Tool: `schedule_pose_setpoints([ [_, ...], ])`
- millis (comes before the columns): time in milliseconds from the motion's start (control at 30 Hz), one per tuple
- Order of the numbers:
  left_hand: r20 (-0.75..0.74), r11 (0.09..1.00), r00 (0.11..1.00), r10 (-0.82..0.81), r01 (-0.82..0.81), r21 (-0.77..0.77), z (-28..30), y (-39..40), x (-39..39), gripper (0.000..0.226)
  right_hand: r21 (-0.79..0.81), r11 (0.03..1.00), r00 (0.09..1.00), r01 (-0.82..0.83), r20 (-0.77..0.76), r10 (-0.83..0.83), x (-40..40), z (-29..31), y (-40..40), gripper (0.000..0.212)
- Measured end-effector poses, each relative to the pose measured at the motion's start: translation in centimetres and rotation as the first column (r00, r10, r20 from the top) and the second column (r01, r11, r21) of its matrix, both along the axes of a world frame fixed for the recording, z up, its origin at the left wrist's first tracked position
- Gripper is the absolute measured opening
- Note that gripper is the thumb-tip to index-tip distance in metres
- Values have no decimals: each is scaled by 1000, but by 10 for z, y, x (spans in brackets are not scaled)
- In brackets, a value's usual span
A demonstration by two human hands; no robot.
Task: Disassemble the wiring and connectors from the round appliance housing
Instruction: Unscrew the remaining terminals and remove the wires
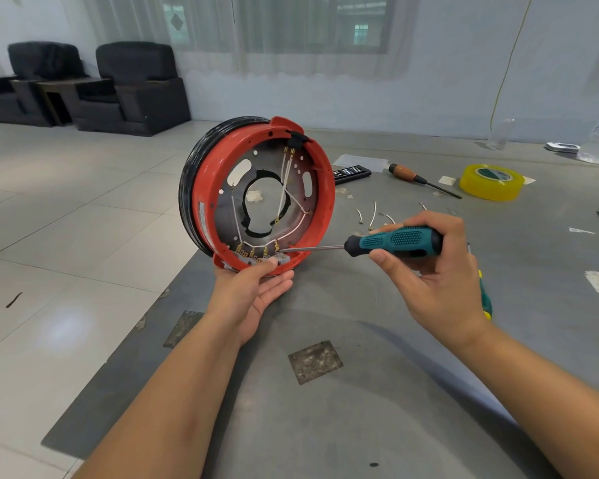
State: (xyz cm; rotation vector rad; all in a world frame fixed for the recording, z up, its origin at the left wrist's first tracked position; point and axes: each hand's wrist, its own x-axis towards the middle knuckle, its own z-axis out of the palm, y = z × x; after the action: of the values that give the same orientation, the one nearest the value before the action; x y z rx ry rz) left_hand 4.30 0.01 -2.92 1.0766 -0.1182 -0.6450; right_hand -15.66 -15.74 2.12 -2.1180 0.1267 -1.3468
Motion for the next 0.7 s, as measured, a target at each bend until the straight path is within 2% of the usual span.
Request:
schedule_pose_setpoints([
  [333, -42, 993, 993, -112, 110, -31, 0, 5, 2, 47, 74, 997, 1000, -14, -16, 15, 0, 4, 1, 45],
  [700, -59, 992, 990, -127, 126, -26, -1, 4, 3, 54, 93, 994, 999, -54, 0, 54, 5, 12, -3, 46],
])
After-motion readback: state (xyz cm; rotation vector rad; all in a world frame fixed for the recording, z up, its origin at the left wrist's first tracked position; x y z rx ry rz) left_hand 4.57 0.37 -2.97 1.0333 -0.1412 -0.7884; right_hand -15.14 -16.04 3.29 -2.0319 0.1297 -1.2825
